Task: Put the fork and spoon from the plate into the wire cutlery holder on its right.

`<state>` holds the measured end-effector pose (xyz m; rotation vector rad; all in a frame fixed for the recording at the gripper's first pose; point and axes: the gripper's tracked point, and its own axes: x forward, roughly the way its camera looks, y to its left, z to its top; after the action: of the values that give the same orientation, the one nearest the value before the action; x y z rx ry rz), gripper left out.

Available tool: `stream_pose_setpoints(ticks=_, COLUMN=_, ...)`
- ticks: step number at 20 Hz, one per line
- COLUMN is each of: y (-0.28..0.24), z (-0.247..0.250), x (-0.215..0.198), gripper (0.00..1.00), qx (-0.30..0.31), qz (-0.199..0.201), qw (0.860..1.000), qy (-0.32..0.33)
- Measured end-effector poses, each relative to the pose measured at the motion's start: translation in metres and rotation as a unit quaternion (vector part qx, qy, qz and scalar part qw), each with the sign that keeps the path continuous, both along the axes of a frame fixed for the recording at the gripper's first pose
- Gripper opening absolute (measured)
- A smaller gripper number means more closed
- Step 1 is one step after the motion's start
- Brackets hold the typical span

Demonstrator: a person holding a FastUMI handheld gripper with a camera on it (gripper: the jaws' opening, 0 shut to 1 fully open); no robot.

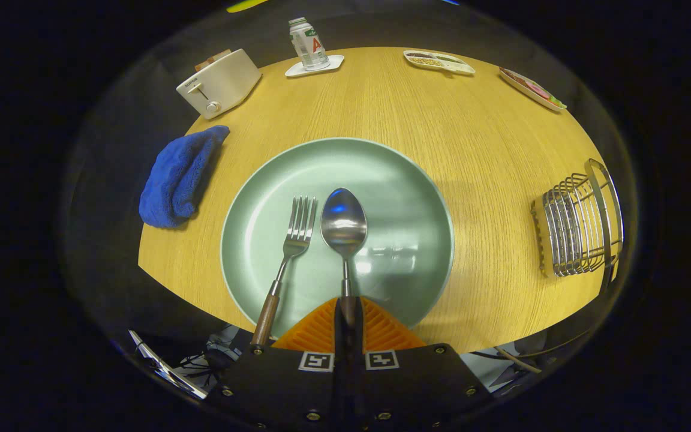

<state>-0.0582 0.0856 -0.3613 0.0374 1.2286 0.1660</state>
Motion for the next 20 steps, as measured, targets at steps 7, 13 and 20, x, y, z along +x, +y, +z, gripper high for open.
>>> stream_pose_setpoints(ticks=7, y=-0.002, z=0.007, x=0.007, gripper=0.05, qx=-0.003, qz=-0.012, qw=1.000, qy=-0.011)
stream_pose_setpoints(ticks=13, y=-0.002, z=0.019, x=0.016, gripper=0.05, qx=0.005, qz=-0.015, qw=0.999, qy=-0.036)
stream_pose_setpoints(ticks=20, y=-0.015, z=0.037, x=0.025, gripper=0.05, qx=0.011, qz=-0.034, qw=0.997, qy=-0.063)
